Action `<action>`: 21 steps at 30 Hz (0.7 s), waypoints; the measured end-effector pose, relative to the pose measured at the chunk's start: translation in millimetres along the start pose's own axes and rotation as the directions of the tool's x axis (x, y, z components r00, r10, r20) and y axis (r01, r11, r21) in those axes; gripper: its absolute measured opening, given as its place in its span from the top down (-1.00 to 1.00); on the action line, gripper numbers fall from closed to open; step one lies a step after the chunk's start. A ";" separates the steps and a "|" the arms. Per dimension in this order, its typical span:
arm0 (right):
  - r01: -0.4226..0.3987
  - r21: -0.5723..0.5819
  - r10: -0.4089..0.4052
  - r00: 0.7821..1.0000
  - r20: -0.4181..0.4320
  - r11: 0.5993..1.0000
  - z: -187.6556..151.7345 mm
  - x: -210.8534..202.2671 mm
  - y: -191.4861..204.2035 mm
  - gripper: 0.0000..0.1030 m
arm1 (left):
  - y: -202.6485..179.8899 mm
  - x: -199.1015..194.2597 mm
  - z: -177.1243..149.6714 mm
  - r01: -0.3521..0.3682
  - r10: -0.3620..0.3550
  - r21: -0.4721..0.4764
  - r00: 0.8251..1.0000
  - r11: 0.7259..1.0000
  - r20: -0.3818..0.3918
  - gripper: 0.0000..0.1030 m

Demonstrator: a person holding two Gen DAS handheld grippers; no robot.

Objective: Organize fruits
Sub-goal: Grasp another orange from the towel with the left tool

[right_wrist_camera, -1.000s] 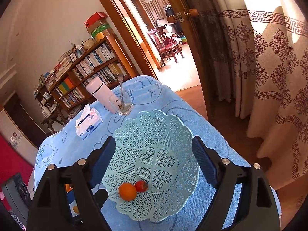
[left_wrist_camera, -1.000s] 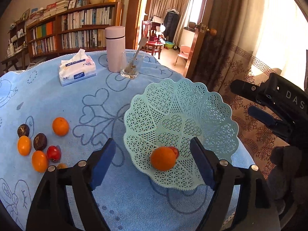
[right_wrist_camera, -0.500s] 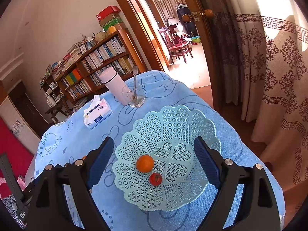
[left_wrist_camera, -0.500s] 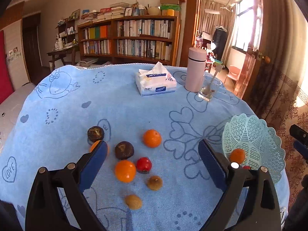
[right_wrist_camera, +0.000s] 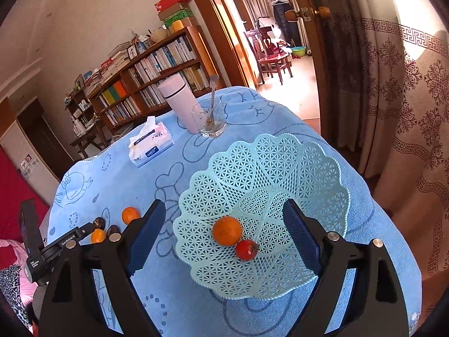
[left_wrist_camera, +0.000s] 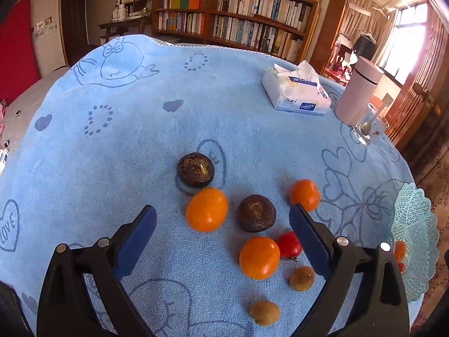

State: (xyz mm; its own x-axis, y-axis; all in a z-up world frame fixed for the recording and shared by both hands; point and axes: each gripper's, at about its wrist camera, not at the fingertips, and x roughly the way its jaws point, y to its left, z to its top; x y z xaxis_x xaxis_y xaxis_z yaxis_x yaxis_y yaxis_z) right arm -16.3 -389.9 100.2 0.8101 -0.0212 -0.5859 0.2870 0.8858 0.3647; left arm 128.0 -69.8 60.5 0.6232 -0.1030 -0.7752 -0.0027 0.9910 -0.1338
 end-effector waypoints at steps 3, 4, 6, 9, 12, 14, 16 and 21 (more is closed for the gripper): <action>0.001 -0.009 -0.001 1.000 -0.011 1.000 -2.0 3.9 2.3 -0.68 | 8.1 15.5 0.6 -0.010 0.010 -0.024 1.000 1.000 -0.017 -0.82; 0.001 -0.011 -0.001 1.000 -0.015 1.000 -2.6 5.2 3.0 -0.68 | 10.9 19.9 1.1 -0.016 0.015 -0.033 1.000 0.999 -0.027 -0.71; 0.003 -0.019 -0.003 1.000 -0.022 1.000 -3.8 8.0 4.7 -0.68 | 17.0 28.4 0.7 -0.012 0.009 -0.057 0.999 0.998 -0.052 -0.48; 0.002 -0.034 -0.004 0.999 -0.037 0.999 -6.8 13.1 8.7 -0.68 | 23.2 36.8 -1.6 0.004 -0.010 -0.077 0.998 0.997 -0.069 -0.32; -0.011 -0.070 0.008 0.999 -0.048 0.998 -12.9 17.5 17.2 -0.68 | 26.1 39.9 -2.4 0.019 -0.024 -0.080 0.998 0.997 -0.063 -0.18; -0.031 -0.102 0.026 0.998 -0.054 0.994 -18.4 19.6 25.8 -0.68 | 27.3 40.6 -3.0 0.033 -0.037 -0.075 0.998 0.997 -0.054 0.06; -0.064 -0.141 0.054 0.996 -0.068 0.988 -25.1 22.3 37.5 -0.68 | 28.4 37.3 -3.5 0.069 -0.072 -0.067 0.997 0.995 -0.038 0.22; -0.157 -0.225 0.127 0.982 -0.142 0.962 -46.6 30.1 70.1 -0.68 | 28.2 22.5 -2.7 0.090 -0.090 -0.062 0.996 0.994 0.009 0.22</action>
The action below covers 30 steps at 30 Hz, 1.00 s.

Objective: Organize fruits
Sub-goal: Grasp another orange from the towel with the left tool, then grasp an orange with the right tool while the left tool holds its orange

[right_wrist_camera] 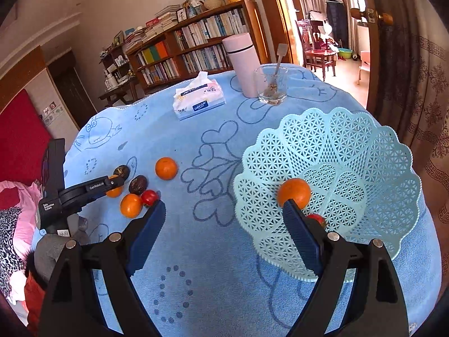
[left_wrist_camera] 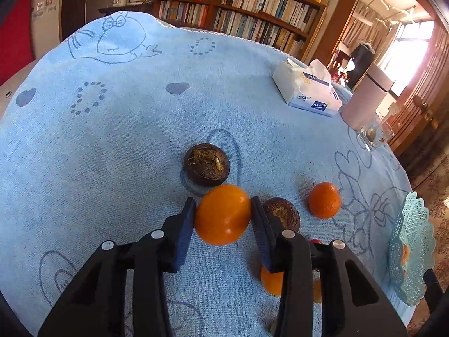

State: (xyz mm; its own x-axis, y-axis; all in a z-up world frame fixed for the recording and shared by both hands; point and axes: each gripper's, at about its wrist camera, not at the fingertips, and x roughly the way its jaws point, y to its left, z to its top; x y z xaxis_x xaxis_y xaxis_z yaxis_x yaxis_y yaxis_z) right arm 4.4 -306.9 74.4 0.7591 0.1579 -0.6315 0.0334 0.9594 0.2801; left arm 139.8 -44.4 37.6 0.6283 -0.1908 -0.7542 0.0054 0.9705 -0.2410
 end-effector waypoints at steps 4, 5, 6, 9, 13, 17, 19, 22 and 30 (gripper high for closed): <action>-0.086 -0.041 0.083 0.995 -0.055 0.995 -5.0 12.8 29.8 -0.68 | -0.6 -21.5 2.6 -0.014 0.014 0.000 0.998 1.000 0.067 0.22; -0.101 -0.052 0.098 0.993 -0.068 0.994 -4.1 16.7 38.2 -0.68 | -0.4 -27.1 3.3 -0.022 0.022 -0.003 0.996 1.000 0.088 0.22; -0.111 -0.063 0.106 0.991 -0.081 0.992 -3.9 20.9 46.5 -0.68 | 0.0 -32.6 3.8 -0.032 0.032 -0.003 0.994 0.999 0.109 0.22; -0.138 -0.108 0.124 0.985 -0.123 0.985 -2.9 34.7 72.1 -0.68 | 3.6 -47.4 5.3 -0.052 0.054 -0.014 0.985 0.999 0.162 0.22; -0.142 -0.172 0.115 0.981 -0.158 0.975 -1.2 55.4 98.9 -0.51 | 11.8 -61.5 6.9 -0.070 0.075 -0.030 0.976 0.997 0.206 0.22; -0.189 -0.201 0.144 0.965 -0.217 0.961 1.4 79.9 119.2 -0.20 | 20.6 -64.1 7.1 -0.068 0.078 -0.055 0.976 0.996 0.205 0.22; -0.205 -0.211 0.154 0.959 -0.237 0.956 2.4 90.4 127.1 -0.08 | 24.7 -63.8 7.0 -0.064 0.076 -0.066 0.977 0.996 0.200 0.22; -0.214 -0.234 0.154 0.955 -0.252 0.948 4.2 106.4 138.6 0.00 | 30.3 -64.4 7.0 -0.063 0.079 -0.083 0.977 0.995 0.200 0.22; -0.168 -0.273 0.098 0.963 -0.251 0.947 3.6 135.3 149.1 0.05 | 38.3 -60.4 6.2 -0.057 0.076 -0.107 0.981 0.993 0.179 0.22</action>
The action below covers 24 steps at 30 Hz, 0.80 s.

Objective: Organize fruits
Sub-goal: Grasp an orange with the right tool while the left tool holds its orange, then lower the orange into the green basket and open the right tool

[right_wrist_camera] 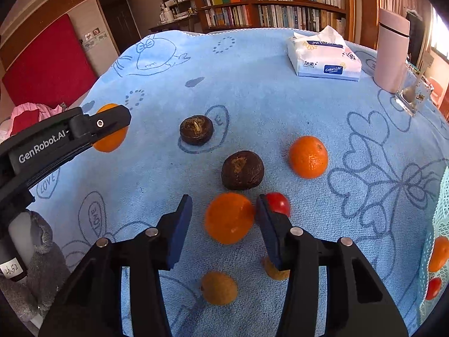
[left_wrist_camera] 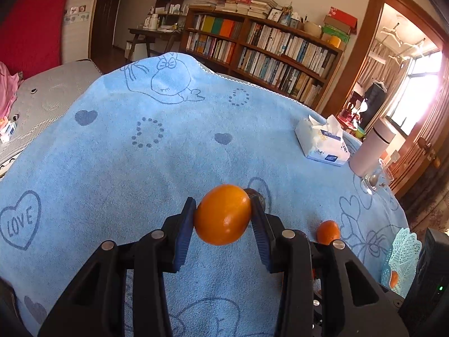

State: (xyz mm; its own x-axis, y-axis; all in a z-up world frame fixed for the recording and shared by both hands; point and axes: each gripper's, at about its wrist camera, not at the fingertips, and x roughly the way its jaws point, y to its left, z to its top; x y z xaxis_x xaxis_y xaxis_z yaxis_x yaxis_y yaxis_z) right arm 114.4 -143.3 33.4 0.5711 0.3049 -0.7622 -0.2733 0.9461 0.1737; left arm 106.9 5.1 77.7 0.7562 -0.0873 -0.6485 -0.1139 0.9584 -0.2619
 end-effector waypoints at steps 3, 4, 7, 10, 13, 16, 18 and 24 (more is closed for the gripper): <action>0.051 -0.067 -0.050 0.999 0.008 0.996 -0.7 4.7 10.6 0.05 | 1.1 -1.1 0.0 -0.001 0.001 -0.004 1.000 1.000 0.005 0.22; 0.070 -0.090 -0.070 0.998 0.012 0.993 -2.5 5.0 13.8 0.05 | 1.8 -1.0 0.4 -0.002 0.002 -0.006 1.000 1.000 0.007 0.22; 0.116 -0.138 -0.114 0.993 0.022 0.984 -8.9 4.1 20.4 0.05 | 1.8 -0.2 0.0 -0.005 0.005 -0.008 1.000 1.000 0.005 0.22; 0.154 -0.165 -0.151 0.988 0.032 0.974 -12.3 4.1 23.3 0.19 | 0.1 0.8 -1.1 -0.004 0.004 -0.004 1.000 1.000 0.000 0.22; 0.169 -0.167 -0.166 0.986 0.035 0.971 -12.9 2.9 22.2 0.24 | -0.6 0.1 -2.1 -0.002 0.002 0.001 1.000 1.000 0.001 0.22; 0.149 -0.131 -0.145 0.989 0.035 0.980 -14.3 -3.3 16.6 0.24 | 0.3 1.1 -2.2 -0.001 0.001 -0.001 1.000 1.000 -0.003 0.22; 0.118 -0.086 -0.114 0.993 0.043 0.989 -14.1 -11.5 9.7 0.24 | 0.5 1.2 -2.6 -0.001 0.001 -0.002 1.000 1.000 -0.004 0.22; 0.076 0.021 -0.078 0.992 0.102 0.997 -12.8 -46.9 -12.0 0.24 | -3.9 0.0 -4.4 0.013 -0.013 0.019 1.000 1.000 -0.004 0.22</action>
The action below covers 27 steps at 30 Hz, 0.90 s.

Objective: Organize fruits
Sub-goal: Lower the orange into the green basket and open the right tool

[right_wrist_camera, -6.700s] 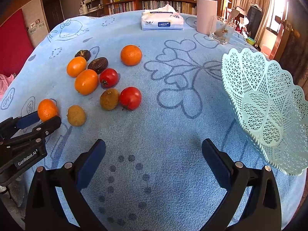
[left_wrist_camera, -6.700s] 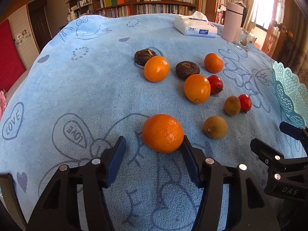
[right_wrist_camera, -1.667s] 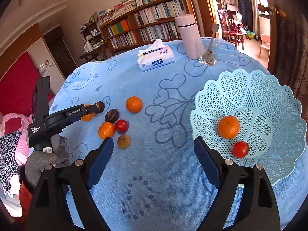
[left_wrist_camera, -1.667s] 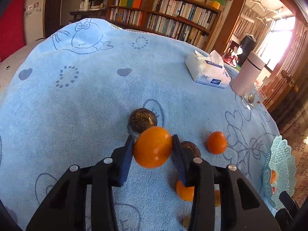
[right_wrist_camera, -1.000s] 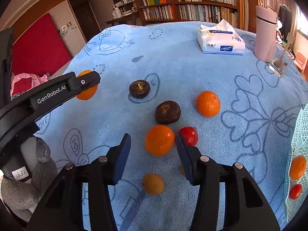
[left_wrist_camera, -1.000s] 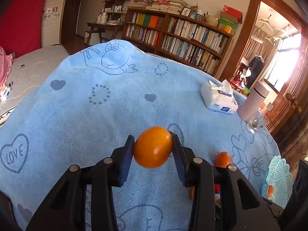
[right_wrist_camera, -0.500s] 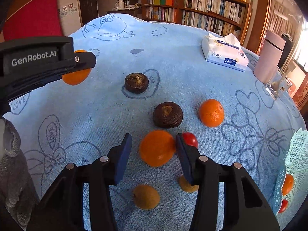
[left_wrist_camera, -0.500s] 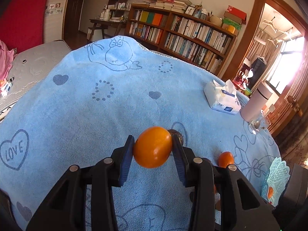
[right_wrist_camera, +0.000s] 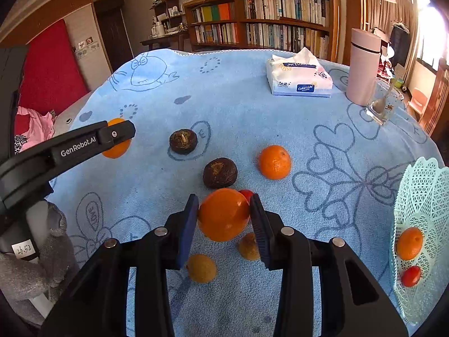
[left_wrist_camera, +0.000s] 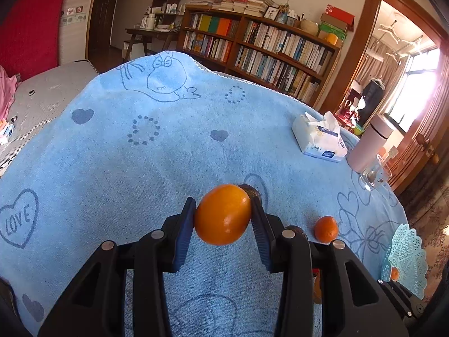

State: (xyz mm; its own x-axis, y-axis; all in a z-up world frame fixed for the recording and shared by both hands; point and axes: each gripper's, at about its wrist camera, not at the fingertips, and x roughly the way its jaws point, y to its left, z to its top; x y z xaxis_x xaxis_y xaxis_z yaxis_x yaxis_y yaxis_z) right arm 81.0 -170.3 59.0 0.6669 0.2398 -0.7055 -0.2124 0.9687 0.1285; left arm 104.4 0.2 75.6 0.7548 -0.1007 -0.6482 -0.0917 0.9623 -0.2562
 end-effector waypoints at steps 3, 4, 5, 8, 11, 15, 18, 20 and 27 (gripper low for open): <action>0.007 0.059 -0.009 0.999 0.033 0.998 1.6 -17.4 -17.4 0.24 | -4.4 -0.5 -2.3 0.009 -0.009 0.014 1.000 1.000 -0.002 0.22; 0.011 0.082 -0.014 0.999 0.042 0.997 1.5 -22.7 -24.7 0.24 | -6.2 -0.7 -3.2 0.012 -0.012 0.020 1.000 1.000 -0.003 0.22; 0.018 0.105 -0.024 0.998 0.051 0.994 1.1 -27.9 -32.5 0.24 | -8.2 -1.1 -4.0 0.015 -0.015 0.026 1.000 1.000 -0.004 0.22; 0.054 0.175 -0.067 0.995 0.068 0.983 -3.7 -42.1 -58.7 0.24 | -13.8 -1.9 -6.9 0.023 -0.023 0.043 1.000 0.999 -0.005 0.22; 0.096 0.240 -0.117 0.990 0.075 0.966 -11.0 -55.7 -84.3 0.24 | -19.2 -2.7 -9.3 0.031 -0.030 0.058 0.999 0.998 -0.009 0.22; 0.149 0.328 -0.184 0.980 0.076 0.933 -24.0 -73.4 -118.7 0.24 | -24.7 -3.7 -12.2 0.038 -0.037 0.076 0.999 0.996 -0.009 0.22; 0.183 0.394 -0.227 0.972 0.068 0.901 -36.3 -85.0 -141.6 0.24 | -28.7 -3.7 -14.4 0.042 -0.041 0.090 0.999 0.995 -0.012 0.22; 0.201 0.434 -0.252 0.966 0.062 0.878 -44.0 -91.6 -154.6 0.24 | -31.4 -3.5 -16.6 0.043 -0.042 0.100 0.999 0.994 -0.015 0.22; 0.268 0.527 -0.344 0.938 0.049 0.806 -67.2 -108.9 -185.1 0.21 | -42.0 -3.6 -22.4 0.048 -0.046 0.136 0.999 0.990 -0.016 0.22</action>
State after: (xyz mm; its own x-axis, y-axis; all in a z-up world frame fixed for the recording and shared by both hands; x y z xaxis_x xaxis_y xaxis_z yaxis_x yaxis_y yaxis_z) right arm -0.3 -380.1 65.3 0.7336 -0.1051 -0.6714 0.3839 0.8793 0.2818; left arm 91.0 -45.5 72.6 0.7477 -0.1492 -0.6471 0.0338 0.9817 -0.1872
